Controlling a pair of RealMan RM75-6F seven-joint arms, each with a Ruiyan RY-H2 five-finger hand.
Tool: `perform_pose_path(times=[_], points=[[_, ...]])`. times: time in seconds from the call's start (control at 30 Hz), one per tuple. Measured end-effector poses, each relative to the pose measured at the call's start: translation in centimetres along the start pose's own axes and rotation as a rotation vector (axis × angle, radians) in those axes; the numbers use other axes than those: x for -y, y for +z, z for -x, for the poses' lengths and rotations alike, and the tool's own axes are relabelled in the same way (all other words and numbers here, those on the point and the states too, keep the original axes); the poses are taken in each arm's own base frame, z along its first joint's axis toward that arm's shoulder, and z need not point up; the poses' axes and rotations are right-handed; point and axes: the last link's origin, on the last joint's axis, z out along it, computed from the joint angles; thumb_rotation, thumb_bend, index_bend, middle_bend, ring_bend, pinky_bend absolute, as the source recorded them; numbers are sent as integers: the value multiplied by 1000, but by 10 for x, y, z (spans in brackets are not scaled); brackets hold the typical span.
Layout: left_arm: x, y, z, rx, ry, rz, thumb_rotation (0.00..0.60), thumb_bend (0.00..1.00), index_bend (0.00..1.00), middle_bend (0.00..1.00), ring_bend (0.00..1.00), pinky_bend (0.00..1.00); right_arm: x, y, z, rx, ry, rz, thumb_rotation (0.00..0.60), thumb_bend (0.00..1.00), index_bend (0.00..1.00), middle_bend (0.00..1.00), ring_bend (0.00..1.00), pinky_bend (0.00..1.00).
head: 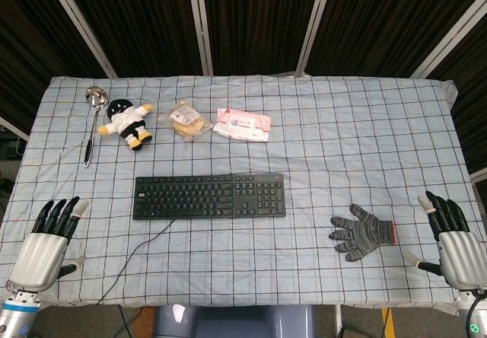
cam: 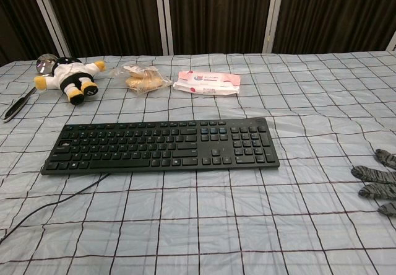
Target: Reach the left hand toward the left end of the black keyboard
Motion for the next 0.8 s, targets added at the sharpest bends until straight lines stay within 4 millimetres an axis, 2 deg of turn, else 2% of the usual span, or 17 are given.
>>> perform_pose_path(times=[0.8], points=[[1, 2, 0, 11, -2, -1, 600, 66, 0, 0, 0, 0, 1, -1, 1, 1, 1, 2, 600, 51, 0, 0, 0, 0]])
